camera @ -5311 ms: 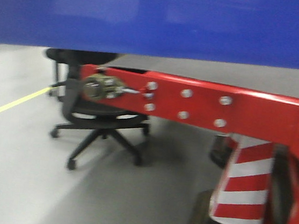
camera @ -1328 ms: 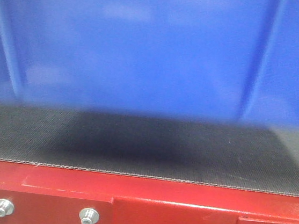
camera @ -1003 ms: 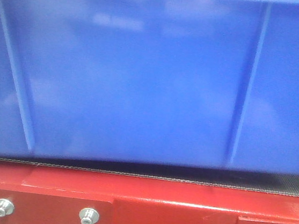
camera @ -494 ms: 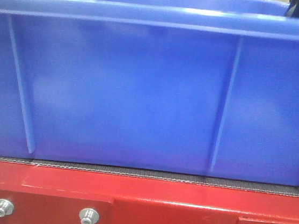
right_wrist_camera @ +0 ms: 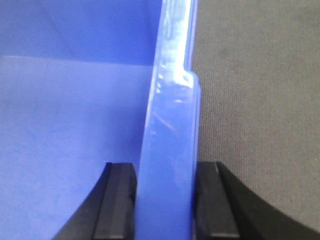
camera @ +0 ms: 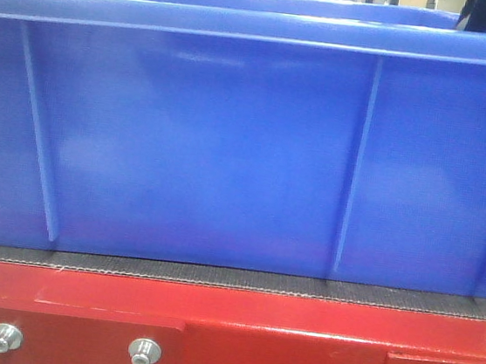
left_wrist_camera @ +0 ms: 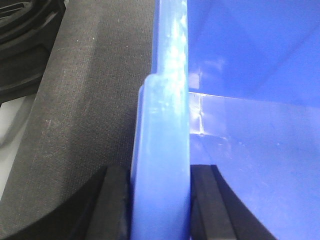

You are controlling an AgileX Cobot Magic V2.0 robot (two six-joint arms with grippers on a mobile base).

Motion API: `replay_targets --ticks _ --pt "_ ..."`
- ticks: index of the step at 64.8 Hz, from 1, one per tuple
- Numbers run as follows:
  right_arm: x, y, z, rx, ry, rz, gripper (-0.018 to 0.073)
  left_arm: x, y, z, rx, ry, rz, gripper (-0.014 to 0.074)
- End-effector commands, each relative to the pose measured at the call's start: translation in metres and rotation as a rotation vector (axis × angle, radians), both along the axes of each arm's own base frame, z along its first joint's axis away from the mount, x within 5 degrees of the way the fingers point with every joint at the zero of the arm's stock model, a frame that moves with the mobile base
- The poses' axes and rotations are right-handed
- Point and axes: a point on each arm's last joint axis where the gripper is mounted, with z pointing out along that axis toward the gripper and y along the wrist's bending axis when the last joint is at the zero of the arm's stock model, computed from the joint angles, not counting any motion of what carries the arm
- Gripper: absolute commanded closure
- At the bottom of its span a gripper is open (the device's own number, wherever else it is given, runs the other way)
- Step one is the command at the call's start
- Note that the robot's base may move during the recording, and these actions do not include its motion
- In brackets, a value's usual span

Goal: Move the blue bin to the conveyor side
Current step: 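Open both grippers and raise them off the bin rim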

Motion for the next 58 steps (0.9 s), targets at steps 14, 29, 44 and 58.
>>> replay_targets --ticks 14,29,44,58 --pt "0.004 0.001 0.012 -0.003 -0.096 0.018 0.0171 0.005 0.000 0.017 -0.022 -0.107 0.016 0.0072" --pt "0.001 0.000 0.033 0.001 -0.110 0.019 0.0095 0.006 0.000 0.043 -0.024 -0.113 0.008 -0.0004" --pt "-0.019 -0.005 0.074 0.022 -0.198 0.018 0.0097 -0.007 0.000 0.090 -0.008 -0.113 -0.007 0.0078" --pt "-0.051 -0.014 0.114 0.049 -0.338 0.016 0.0470 -0.038 0.002 0.129 0.013 -0.198 -0.008 0.0641"
